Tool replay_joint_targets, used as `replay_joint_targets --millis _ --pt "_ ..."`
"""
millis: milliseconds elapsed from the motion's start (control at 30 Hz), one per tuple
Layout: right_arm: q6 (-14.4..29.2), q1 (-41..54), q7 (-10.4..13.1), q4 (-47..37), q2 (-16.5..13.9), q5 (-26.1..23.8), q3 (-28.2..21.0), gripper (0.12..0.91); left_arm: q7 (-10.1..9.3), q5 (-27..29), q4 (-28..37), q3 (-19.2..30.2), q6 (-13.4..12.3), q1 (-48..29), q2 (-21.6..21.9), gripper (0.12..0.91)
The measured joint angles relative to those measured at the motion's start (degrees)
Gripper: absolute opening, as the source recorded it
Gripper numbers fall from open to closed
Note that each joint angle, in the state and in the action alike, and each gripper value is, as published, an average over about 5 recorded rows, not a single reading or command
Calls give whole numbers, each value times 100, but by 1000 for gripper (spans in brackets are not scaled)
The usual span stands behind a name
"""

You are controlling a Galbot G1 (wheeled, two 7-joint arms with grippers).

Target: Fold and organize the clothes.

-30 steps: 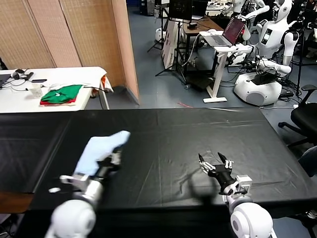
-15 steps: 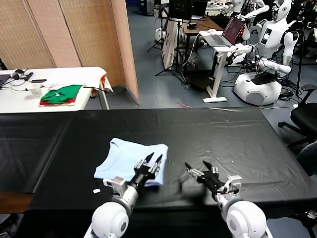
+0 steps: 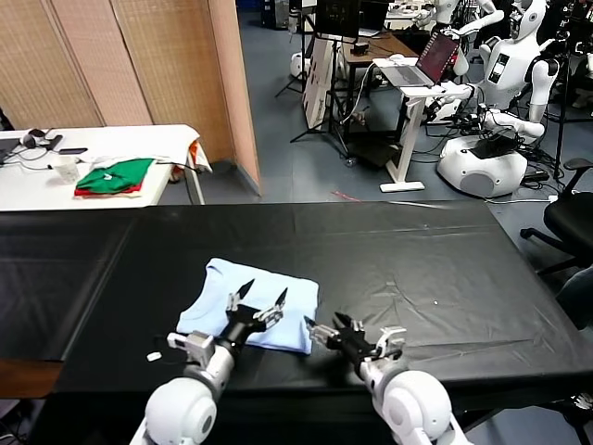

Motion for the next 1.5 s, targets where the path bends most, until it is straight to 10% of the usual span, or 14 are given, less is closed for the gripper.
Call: replay_joint_targets --millis 133,467,867,1000,1333,1500 --pt "93 24 -3 -99 85 -73 -92 774 -36 183 -73 -124 -90 172 40 907" --pt "91 34 -69 -203 93 79 -13 204 -196 400 -192 -366 -141 500 -20 907" --pt "-718 -82 -87 28 -441 26 880 141 -277 284 -125 -598 -201 600 -41 907" --pt "-726 -117 -244 139 -564 -65 1143 244 -381 201 -135 -627 -208 618 13 907" --pt "-728 -506 -136 747 -853 -77 1545 838 -578 28 -281 -662 -443 822 314 907" --pt "-523 -1014 -111 1163 -832 -424 1739 904 -692 -133 -459 -737 -297 1021 537 907"
